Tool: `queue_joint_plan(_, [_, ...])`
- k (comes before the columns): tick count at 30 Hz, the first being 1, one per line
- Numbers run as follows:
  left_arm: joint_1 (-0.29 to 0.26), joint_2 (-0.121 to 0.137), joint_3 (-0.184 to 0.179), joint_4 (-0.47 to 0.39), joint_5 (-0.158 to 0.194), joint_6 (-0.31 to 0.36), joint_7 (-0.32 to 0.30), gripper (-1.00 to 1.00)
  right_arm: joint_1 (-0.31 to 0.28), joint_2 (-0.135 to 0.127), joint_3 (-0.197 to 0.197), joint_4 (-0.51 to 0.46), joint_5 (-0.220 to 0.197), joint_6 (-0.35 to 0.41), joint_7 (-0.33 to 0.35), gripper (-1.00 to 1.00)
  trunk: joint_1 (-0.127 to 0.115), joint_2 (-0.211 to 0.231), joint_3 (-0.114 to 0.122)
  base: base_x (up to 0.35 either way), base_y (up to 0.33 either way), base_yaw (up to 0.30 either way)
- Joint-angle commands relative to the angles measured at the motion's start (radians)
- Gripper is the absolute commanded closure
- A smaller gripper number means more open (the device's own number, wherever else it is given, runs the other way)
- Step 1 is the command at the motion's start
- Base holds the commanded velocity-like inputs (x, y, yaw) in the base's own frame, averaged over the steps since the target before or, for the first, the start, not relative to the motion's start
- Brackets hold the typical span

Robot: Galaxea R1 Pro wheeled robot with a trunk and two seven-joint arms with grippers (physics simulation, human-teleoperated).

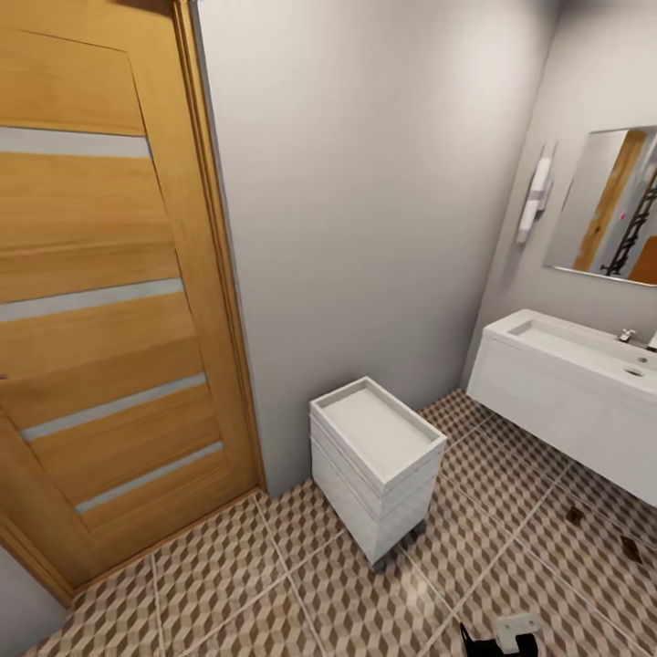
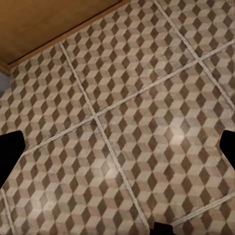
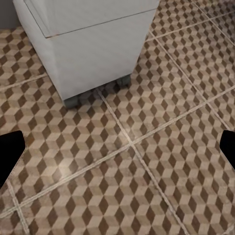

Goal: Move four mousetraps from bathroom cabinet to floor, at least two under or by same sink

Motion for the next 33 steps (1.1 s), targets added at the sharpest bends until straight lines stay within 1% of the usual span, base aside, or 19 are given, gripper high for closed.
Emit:
queue_joint_plan(1, [-0.002,-0.001,-0.008,0.003,0.000,-0.004,0.004,-1.00,-0.001,0.000,0.009,0.000,-0.009,-0.003,-0.001,-1.00,0.001,-0.002,-0.002,0.000,0.000,0.271])
queue_joint_plan(8, [-0.002,-0.001,-0.008,0.003,0.001,-0.004,0.004,-1.00,0.000,0.000,0.009,0.000,-0.009,-0.003,-0.001,-1.00,0.001,-0.002,-0.002,0.000,0.010,0.271])
queue_joint_plan(14, [-0.002,-0.001,-0.008,0.003,0.001,-0.004,0.004,-1.00,-0.001,0.000,0.009,0.000,-0.009,-0.003,-0.001,-1.00,0.001,-0.002,-0.002,0.000,0.130,0.271])
queue_joint_plan(21, [-0.002,-0.001,-0.008,0.003,0.001,-0.004,0.004,-1.00,-0.001,0.000,0.009,0.000,-0.009,-0.003,-0.001,-1.00,0.001,-0.002,-0.002,-0.057,0.248,0.271])
queue_joint_plan(33, [-0.002,-0.001,-0.008,0.003,0.001,-0.004,0.004,-1.00,-0.001,0.000,0.009,0.000,-0.009,-0.002,-0.001,-1.00,0.001,-0.002,-0.002,-0.135,0.276,0.271])
